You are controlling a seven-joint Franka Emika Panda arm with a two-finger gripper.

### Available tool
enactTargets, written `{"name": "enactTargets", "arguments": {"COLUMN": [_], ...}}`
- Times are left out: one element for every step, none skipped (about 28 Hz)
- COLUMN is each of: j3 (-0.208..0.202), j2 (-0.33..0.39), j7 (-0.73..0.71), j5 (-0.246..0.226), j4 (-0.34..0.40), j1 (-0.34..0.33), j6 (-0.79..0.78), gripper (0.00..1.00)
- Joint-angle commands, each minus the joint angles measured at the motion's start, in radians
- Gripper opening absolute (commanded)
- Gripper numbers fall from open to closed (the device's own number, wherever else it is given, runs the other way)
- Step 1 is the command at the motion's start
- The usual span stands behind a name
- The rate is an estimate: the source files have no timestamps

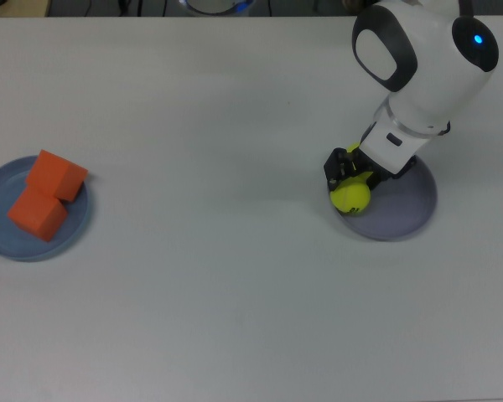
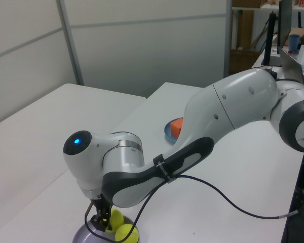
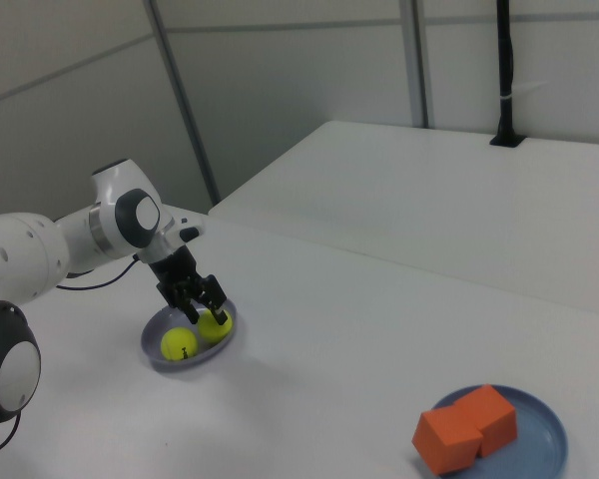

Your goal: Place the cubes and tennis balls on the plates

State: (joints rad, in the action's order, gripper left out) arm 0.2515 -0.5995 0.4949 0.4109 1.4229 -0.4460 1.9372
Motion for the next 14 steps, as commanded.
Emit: {"name": "enactTargets", "arguments": {"j3": [0.003,0.003,0.003,0.003,0.000,-0.001,-0.001,-0.003,-0.006,-0.011,-0.012,-0.014,-0.015,-0.015], "j2": [0.046,0.056,0.069,0.081,0.113,0.135,0.158,0.179,0.200,0.239,0.259,0.279,0.296,0.311], "j7": [0.004,0.004,0.002,-0.001,-0.006,-0.009,-0.015,-0.024,-0.035,-0.064,-0.084,-0.107,-0.130,-0.148], "j5": [-0.021,-0.026,-0.032,-0.040,-0.050,-0.052,-0.053,-0.055,-0.057,-0.060,-0.060,-0.060,-0.061,-0.064], "j4": [0.002,0.002,0.002,0.002,-0.002,-0.005,-0.009,-0.010,-0.012,-0.012,-0.013,-0.012,-0.013,-0.012], "j1": [0.000,0.001,0.000,0.001,0.003,0.004,0.009,0.013,0.018,0.036,0.050,0.065,0.081,0.095], "j6": [-0.007,-0.009,-0.009,-0.009,-0.009,-0.014,-0.021,-0.033,-0.050,-0.088,-0.105,-0.116,-0.127,-0.139], "gripper": [1.00,1.00,1.00,1.00,1.00,1.00,1.00,1.00,1.00,1.00,1.00,1.00,1.00,1.00]}}
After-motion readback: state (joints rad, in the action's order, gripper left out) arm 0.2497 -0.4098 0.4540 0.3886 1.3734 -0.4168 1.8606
